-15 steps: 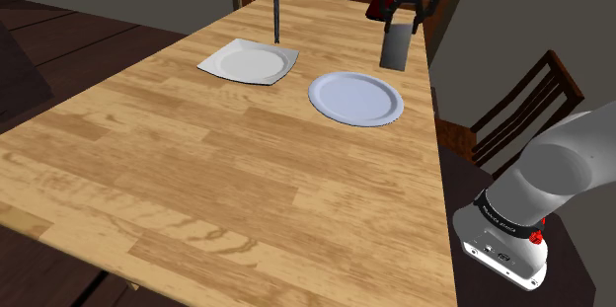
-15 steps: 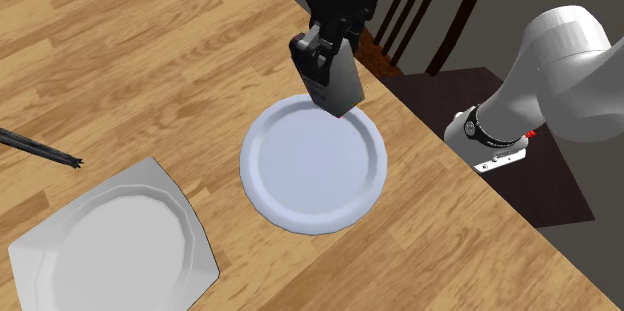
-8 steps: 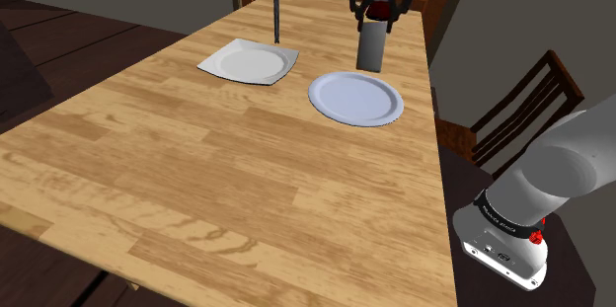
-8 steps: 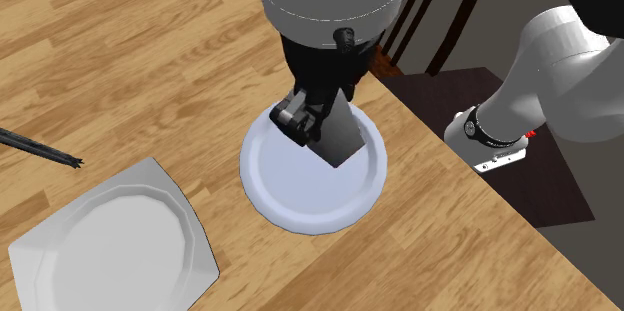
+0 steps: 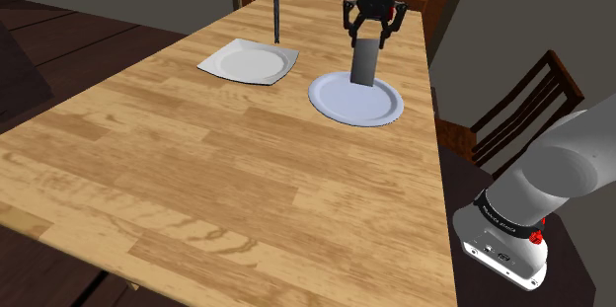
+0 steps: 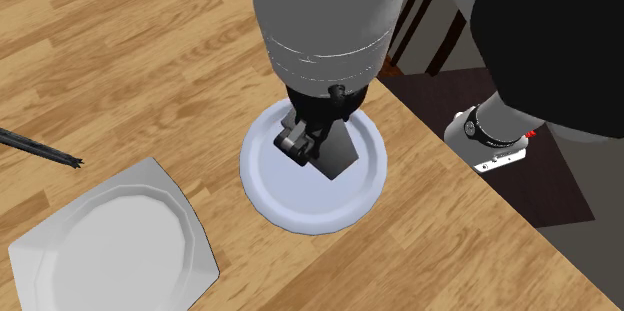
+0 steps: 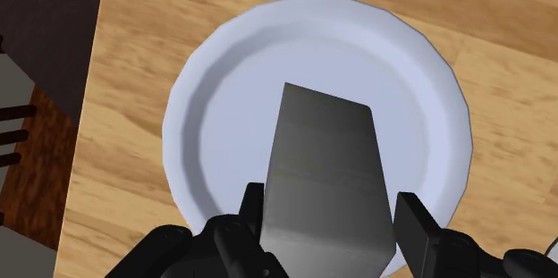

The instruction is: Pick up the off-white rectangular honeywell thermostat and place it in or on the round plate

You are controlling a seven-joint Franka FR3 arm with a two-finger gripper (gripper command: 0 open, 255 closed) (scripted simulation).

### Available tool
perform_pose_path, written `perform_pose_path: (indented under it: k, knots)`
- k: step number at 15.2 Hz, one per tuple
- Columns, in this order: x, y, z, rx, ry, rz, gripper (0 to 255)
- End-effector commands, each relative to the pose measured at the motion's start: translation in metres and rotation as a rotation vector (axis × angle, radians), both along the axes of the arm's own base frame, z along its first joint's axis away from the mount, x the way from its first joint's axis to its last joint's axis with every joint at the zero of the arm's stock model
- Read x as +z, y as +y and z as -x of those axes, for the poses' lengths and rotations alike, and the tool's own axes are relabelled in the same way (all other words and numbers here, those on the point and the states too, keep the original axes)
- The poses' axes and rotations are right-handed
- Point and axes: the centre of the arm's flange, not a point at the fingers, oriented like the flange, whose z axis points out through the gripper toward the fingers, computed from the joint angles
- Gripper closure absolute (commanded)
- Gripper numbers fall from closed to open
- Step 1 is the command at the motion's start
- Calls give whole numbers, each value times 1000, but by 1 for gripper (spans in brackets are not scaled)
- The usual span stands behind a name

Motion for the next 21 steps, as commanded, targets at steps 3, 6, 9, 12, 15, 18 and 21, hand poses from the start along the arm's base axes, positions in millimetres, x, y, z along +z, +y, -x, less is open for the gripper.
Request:
perform_pose_path:
  k: [3, 6, 9, 12, 15, 18, 21]
  knots:
    - [-21, -1, -1, 0, -1, 0, 255]
    - [-37, -1, -1, 0, -1, 0, 255]
    - [-53, -1, -1, 0, -1, 0, 255]
    - [-68, -1, -1, 0, -1, 0, 255]
    - [-70, -1, -1, 0, -1, 0, 255]
    - [-70, -1, -1, 0, -1, 0, 255]
    - [-69, -2, -1, 0, -1, 0, 0]
